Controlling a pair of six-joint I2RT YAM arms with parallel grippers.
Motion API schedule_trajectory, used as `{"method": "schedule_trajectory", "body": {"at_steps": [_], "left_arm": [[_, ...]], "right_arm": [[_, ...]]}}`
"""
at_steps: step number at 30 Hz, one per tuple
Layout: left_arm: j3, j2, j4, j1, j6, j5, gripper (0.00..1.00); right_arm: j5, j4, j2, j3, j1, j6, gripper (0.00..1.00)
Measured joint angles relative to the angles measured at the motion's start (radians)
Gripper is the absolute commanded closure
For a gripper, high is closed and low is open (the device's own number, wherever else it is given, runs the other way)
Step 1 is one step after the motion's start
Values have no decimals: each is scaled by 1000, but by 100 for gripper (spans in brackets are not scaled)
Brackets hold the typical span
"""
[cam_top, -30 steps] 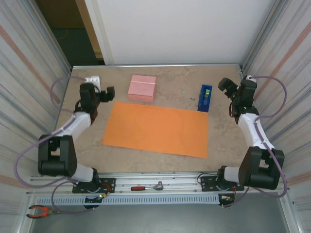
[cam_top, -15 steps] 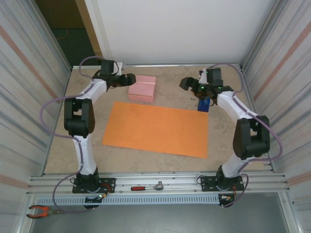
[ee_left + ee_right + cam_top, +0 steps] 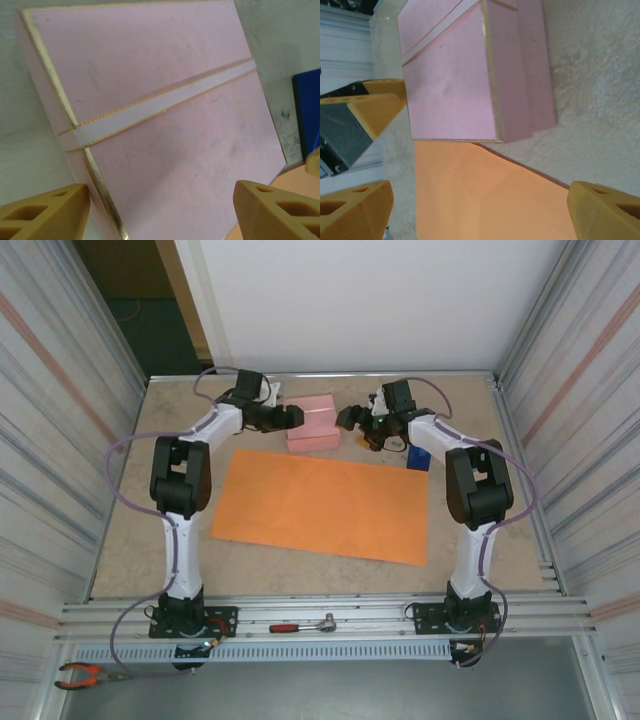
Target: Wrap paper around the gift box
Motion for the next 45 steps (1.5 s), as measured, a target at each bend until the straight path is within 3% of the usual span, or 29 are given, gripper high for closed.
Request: {"method": "schedule_trajectory", "body": {"at_steps": [5, 13, 23, 28, 35, 40, 45], "left_arm": [[-25, -8, 20, -10, -47, -34, 21], [-113, -27, 79, 48, -193, -44, 21], [-100, -13, 122, -1, -249, 2, 26], [-76, 11, 117, -11, -256, 6, 34], [22, 81, 93, 11, -260, 32, 57], [37, 83, 63, 5, -240, 35, 56], [18, 23, 3, -36, -201, 19, 57]], "right_arm": [[6, -1, 31, 50, 0, -2, 8], [23, -31, 148, 213, 1, -13, 9], [30, -104, 300, 396, 26, -39, 14], [47, -134, 335, 437, 39, -55, 26], [63, -159, 351, 444, 33, -67, 64], [68, -144, 315, 388, 32, -72, 69], [105, -127, 171, 220, 33, -57, 69]]}}
